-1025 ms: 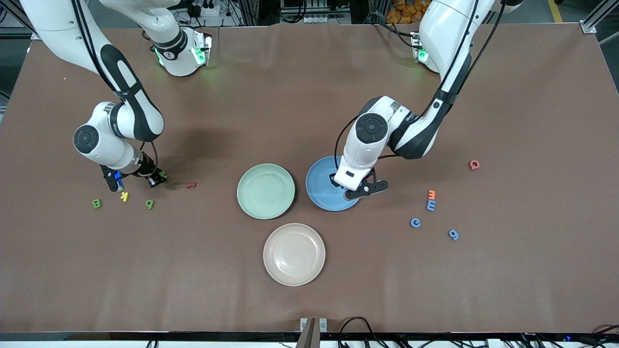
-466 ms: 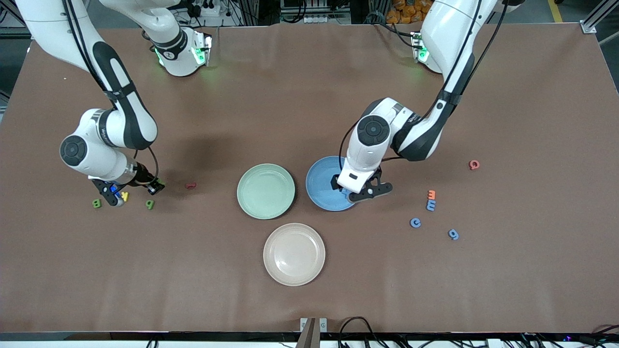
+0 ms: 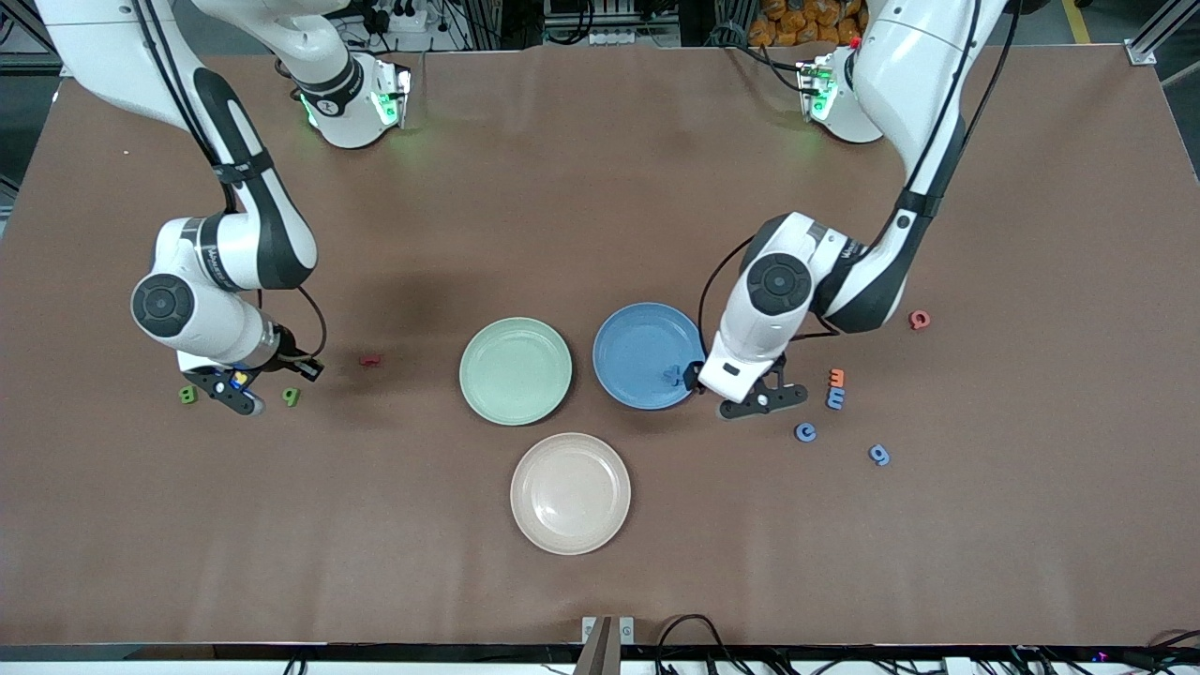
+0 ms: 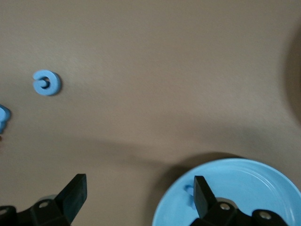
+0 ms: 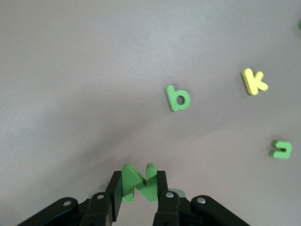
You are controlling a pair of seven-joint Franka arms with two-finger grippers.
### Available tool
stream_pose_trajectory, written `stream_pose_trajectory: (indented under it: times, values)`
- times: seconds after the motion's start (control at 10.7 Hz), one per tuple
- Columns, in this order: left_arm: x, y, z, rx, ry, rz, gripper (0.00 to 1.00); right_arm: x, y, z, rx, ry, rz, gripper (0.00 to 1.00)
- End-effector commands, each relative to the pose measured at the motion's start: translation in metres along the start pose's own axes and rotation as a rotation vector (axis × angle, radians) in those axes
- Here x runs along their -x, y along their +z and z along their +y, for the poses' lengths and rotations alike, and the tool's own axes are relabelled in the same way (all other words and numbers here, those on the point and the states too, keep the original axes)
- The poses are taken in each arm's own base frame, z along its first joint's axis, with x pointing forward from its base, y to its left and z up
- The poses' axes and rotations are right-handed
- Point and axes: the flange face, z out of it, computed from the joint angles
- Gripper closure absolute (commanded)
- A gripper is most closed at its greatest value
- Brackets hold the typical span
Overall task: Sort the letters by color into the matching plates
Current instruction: 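Carry the green N to the green plate while the left gripper reaches the 6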
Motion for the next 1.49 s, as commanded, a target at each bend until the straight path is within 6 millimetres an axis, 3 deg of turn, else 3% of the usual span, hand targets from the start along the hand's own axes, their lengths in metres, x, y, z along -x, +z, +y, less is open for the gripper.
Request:
stream_pose_trajectory:
  times: [0.0, 0.47, 0.75, 1.02, 1.21, 1.4]
  values:
    - [-0.029, -0.007, -0.036, -0.021, 0.040, 0.006, 0.00, 0.004, -0.016, -0.020, 0.001, -0.205, 0.020, 0.78]
    - [-0.071, -0.005, -0.101, -0.031, 0.012, 0.003, 0.00, 0.024, -0.038, -0.069, -0.015, -0.440, 0.067, 0.78]
    - [-0.092, -0.003, -0.140, -0.046, -0.025, -0.004, 0.00, 0.055, -0.048, -0.125, -0.010, -0.539, 0.073, 0.78]
    - [-0.120, -0.006, -0.198, -0.054, -0.006, 0.003, 0.00, 0.090, -0.040, -0.192, 0.038, -0.637, 0.022, 0.78]
    - [-0.133, 0.002, -0.233, -0.059, -0.047, -0.006, 0.00, 0.111, -0.031, -0.222, 0.043, -0.691, 0.026, 0.77]
    - [-0.143, 0.008, -0.235, -0.059, 0.045, 0.000, 0.00, 0.135, -0.020, -0.252, 0.045, -0.738, 0.028, 0.77]
